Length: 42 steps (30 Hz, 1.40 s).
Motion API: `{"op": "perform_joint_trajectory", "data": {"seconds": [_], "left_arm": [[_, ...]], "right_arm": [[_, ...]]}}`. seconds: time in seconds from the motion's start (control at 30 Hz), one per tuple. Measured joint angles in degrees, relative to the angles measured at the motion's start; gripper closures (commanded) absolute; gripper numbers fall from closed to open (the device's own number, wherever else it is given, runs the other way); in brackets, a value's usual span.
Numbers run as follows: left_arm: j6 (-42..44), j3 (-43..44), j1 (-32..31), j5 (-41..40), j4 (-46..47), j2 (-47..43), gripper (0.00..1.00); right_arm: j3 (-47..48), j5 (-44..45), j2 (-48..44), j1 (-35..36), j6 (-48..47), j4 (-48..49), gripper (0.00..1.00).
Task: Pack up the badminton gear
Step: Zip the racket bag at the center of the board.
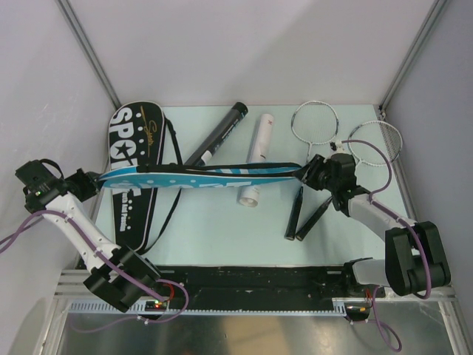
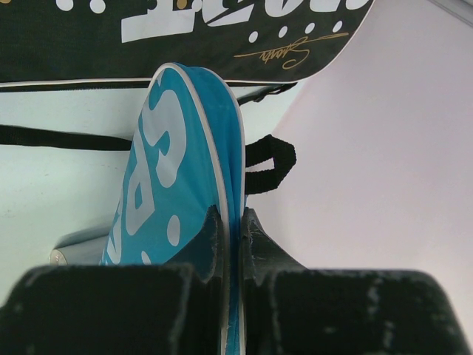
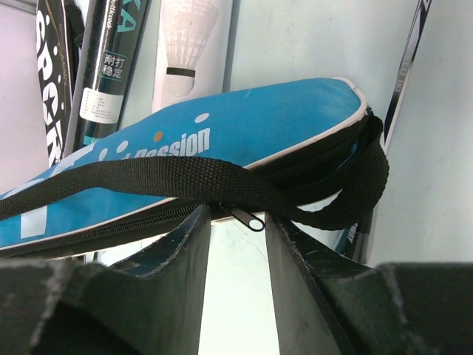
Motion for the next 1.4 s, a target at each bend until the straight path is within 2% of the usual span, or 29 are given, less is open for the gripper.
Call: {"op": "perform_joint_trajectory", "data": {"seconds": [0.2,0.33,0.43,0.5,0.57,0.93,1.2,1.27,1.4], "left_arm": [[0.0,0.0,0.0,-0.04,0.0,0.0,1.0],[0.0,0.0,-0.04,-0.07,0.0,-0.02,1.0],[-0.02,0.0,-0.04,-0.11,0.0,-0.02,1.0],[-0.02,0.0,-0.04,-0.13,0.0,-0.02,1.0],[-0.02,0.0,-0.07,-0.11,-0.09,-0.02,1.0],[0.04,0.37,-0.81,-0.09,-1.03,-0.17,1.0],[0.07,2.51,-0.74,-0.74,-0.72,-0.04,1.0],[0.07,2.69,-0.74,-0.76,-0.44,0.09,1.0],[0.07,2.69,-0.74,-0.96,-0.44,0.15,1.0]], "right_arm": [[0.0,0.13,0.0,0.66,0.61,-0.07,0.58],[0.0,0.59,0.0,1.05,0.63,-0.07,0.62],[-0.02,1.11,0.0,1.25,0.61,-0.09,0.75],[-0.09,1.62,0.02,1.27,0.44,-0.07,0.91],[-0.17,2.1,0.0,1.27,0.15,-0.09,0.98],[-0.33,9.22,-1.9,0.81,-1.29,-3.56,1.0],[-2.86,14.75,-2.14,-9.57,-4.37,-5.73,1.0],[-3.54,14.58,-1.95,-10.88,-5.11,-6.14,0.96],[-3.45,11.34,-2.27,-9.57,-8.07,-6.32,0.59]]}}
